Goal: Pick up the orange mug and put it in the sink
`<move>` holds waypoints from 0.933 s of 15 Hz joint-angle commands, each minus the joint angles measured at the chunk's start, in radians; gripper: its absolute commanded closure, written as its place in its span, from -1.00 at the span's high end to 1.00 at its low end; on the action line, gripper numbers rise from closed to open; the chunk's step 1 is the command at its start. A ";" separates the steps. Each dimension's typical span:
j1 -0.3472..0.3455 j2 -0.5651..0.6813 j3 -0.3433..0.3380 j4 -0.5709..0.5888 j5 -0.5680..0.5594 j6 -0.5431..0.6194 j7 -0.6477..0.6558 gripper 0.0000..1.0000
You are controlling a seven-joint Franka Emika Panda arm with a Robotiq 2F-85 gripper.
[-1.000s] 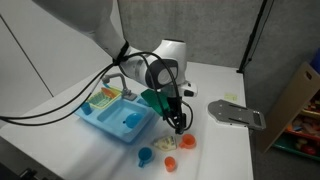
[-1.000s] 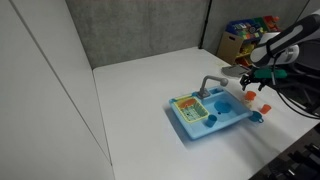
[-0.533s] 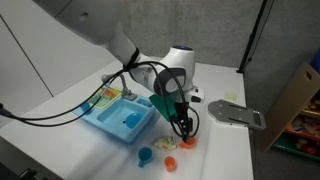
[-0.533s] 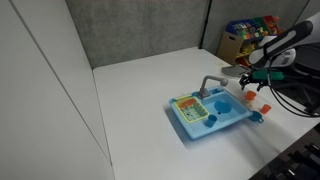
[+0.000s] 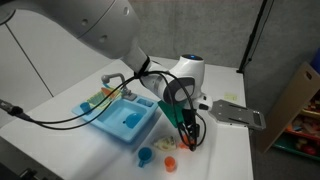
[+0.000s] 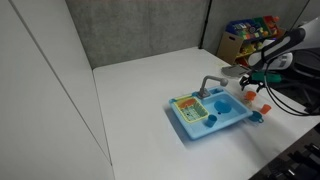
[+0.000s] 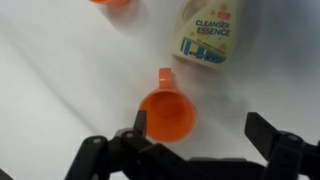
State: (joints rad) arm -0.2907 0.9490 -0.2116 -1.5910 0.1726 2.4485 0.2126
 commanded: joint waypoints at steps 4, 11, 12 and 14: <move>-0.044 0.064 0.007 0.066 0.015 -0.017 0.008 1.00; -0.071 0.089 0.028 0.077 0.032 -0.005 -0.007 0.46; -0.072 0.091 0.030 0.079 0.035 -0.006 -0.008 0.32; -0.070 0.090 0.031 0.077 0.040 -0.003 -0.008 -0.01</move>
State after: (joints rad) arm -0.3410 1.0246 -0.1993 -1.5463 0.1911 2.4482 0.2143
